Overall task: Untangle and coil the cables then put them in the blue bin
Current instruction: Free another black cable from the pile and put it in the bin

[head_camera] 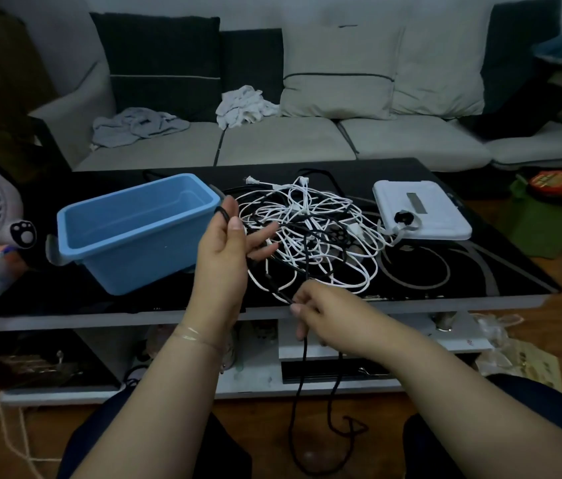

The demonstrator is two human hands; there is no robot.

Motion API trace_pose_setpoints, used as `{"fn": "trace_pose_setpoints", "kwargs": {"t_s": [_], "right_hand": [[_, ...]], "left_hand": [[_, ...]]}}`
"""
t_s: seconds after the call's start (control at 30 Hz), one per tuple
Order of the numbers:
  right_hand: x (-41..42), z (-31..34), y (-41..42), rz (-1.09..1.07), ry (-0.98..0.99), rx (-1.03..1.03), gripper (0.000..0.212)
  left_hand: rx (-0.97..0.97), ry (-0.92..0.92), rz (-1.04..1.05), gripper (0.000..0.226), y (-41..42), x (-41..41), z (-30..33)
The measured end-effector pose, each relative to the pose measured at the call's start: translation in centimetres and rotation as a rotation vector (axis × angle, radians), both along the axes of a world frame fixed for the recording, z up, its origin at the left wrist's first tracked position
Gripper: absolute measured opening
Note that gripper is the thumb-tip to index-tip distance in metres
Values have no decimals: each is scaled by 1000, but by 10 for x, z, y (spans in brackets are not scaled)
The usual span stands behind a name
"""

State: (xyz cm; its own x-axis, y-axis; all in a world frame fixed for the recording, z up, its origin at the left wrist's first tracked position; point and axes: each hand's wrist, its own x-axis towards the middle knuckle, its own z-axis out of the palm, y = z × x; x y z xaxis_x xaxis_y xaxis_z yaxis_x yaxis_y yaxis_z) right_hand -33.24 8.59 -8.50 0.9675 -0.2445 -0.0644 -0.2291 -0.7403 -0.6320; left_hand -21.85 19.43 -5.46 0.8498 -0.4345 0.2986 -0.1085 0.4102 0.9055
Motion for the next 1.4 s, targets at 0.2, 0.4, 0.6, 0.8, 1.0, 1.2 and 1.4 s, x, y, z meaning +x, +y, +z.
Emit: {"fn": "trace_pose_setpoints", "kwargs": {"t_s": [0.2, 0.4, 0.6, 0.8, 1.0, 1.2, 1.4], "right_hand": [[-9, 11, -13, -58, -155, -143, 13], [-11, 16, -7, 15, -244, -262, 14], [-13, 23, -6, -73, -347, -210, 37], [-11, 23, -12, -109, -333, -191, 32], [-9, 25, -25, -35, -425, 354, 19], [-7, 23, -34, -90, -342, 269, 29], [-2, 15, -33, -93, -447, 231, 34]], "left_hand": [[222, -219, 139, 42, 10, 1, 0], [533, -449, -168, 39, 2, -11, -10], [601, -365, -338, 26, 0, -21, -9], [658, -316, -475, 55, -3, -28, -5], [598, -125, -583, 61, 2, -25, -4], [413, 121, -787, 34, 5, -23, -6], [359, 300, -859, 41, 8, -19, -3]]}}
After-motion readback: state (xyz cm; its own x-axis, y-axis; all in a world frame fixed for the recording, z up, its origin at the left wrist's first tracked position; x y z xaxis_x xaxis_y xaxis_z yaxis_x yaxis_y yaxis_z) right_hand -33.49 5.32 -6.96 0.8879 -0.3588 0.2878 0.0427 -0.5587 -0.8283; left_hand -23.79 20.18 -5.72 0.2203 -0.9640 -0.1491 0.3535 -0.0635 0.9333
